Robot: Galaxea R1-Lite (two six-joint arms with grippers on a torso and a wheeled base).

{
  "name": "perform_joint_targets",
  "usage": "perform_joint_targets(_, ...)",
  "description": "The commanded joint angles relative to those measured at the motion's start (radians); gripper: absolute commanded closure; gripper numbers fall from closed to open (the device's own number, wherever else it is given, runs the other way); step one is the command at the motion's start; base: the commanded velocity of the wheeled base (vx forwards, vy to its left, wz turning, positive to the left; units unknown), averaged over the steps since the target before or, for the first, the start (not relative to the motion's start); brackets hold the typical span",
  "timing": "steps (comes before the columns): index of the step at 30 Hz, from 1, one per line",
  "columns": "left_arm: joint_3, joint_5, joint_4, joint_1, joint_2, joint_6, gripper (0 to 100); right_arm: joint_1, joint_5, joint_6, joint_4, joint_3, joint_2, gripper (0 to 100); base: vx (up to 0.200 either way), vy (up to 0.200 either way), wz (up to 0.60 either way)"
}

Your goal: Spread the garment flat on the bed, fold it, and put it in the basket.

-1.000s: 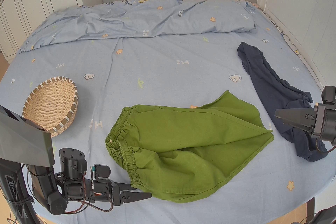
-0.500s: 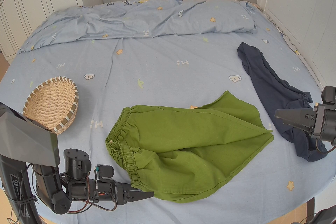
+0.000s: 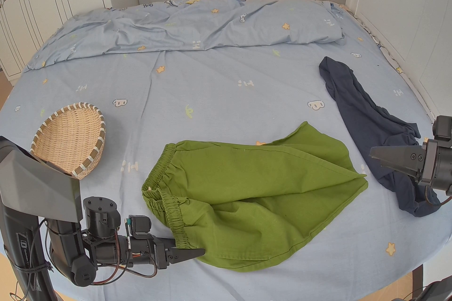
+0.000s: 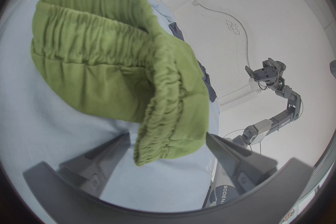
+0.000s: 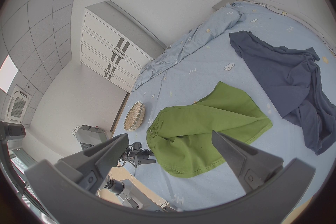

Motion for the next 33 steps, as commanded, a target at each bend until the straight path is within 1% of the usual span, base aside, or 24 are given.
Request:
perform_joint_targets(1,0.009,-0.004,-0.021,0.009,0.0,0.0,100,0.0,0.001,0.0,-0.001,0.001,0.002,0,0.0,0.0,0.0)
perform_joint_targets(9,0.033,-0.005,-0.021,0.004,-0.01,0.0,100,0.0,0.001,0.0,-0.001,0.001,0.003,0,0.0,0.0,0.0)
perform_joint_targets(13,0.081,-0.004,-0.021,0.009,-0.032,0.0,100,-0.004,-0.001,0.001,0.001,0.0,0.0,0,0.0,0.0,0.0)
perform_joint_targets(15,0.129,-0.005,-0.021,0.026,-0.082,-0.003,100,-0.006,0.002,0.001,0.005,0.0,-0.006,0,0.0,0.0,0.0)
perform_joint_targets(18,0.135,-0.005,0.008,0.056,-0.139,-0.028,100,-0.007,0.004,0.0,0.01,0.006,-0.008,0,0.0,0.0,0.0)
perform_joint_targets(19,0.135,-0.007,0.1,0.091,-0.216,-0.088,100,-0.012,0.004,0.0,0.012,0.018,-0.011,0,0.0,0.0,0.0)
perform_joint_targets(20,0.135,-0.011,0.135,0.105,-0.254,-0.112,100,-0.015,0.004,-0.002,0.012,0.024,-0.012,0,0.0,0.0,0.0)
perform_joint_targets(21,0.135,-0.024,0.198,0.127,-0.311,-0.154,100,-0.026,0.004,-0.005,0.013,0.033,-0.014,0,0.0,0.0,0.0)
perform_joint_targets(23,0.135,-0.042,0.283,0.151,-0.369,-0.178,100,-0.055,0.004,-0.011,0.024,0.043,-0.012,0,0.0,0.0,0.0)
perform_joint_targets(24,0.135,-0.053,0.333,0.159,-0.394,-0.186,100,-0.064,0.005,-0.016,0.033,0.046,-0.006,0,0.0,0.0,0.0)
perform_joint_targets(25,0.135,-0.053,0.333,0.159,-0.394,-0.186,100,-0.064,0.005,-0.016,0.033,0.046,-0.006,0,0.0,0.0,0.0)
perform_joint_targets(26,0.135,-0.068,0.436,0.177,-0.449,-0.186,100,-0.075,0.005,-0.026,0.05,0.058,0.0,0,0.0,0.0,0.0)
perform_joint_targets(27,0.135,-0.073,0.464,0.184,-0.466,-0.186,100,-0.078,0.005,-0.029,0.051,0.064,0.005,0,0.0,0.0,0.0)
perform_joint_targets(28,0.135,-0.082,0.528,0.199,-0.497,-0.184,100,-0.087,0.005,-0.037,0.053,0.082,0.023,0,0.0,0.0,0.0)
perform_joint_targets(29,0.135,-0.086,0.547,0.205,-0.503,-0.184,100,-0.09,0.005,-0.04,0.051,0.087,0.032,0,0.0,0.0,0.0)
perform_joint_targets(30,0.135,-0.102,0.609,0.22,-0.526,-0.183,100,-0.105,0.005,-0.056,0.051,0.102,0.064,0,0.0,0.0,0.0)
perform_joint_targets(31,0.135,-0.112,0.64,0.228,-0.536,-0.183,100,-0.116,0.007,-0.071,0.051,0.112,0.08,0,0.0,0.0,0.0)
perform_joint_targets(32,0.135,-0.112,0.64,0.228,-0.536,-0.183,100,-0.116,0.007,-0.071,0.051,0.112,0.08,0,0.0,0.0,0.0)
perform_joint_targets(33,0.135,-0.126,0.691,0.246,-0.553,-0.178,100,-0.141,0.008,-0.118,0.051,0.139,0.113,0,0.0,0.0,0.0)
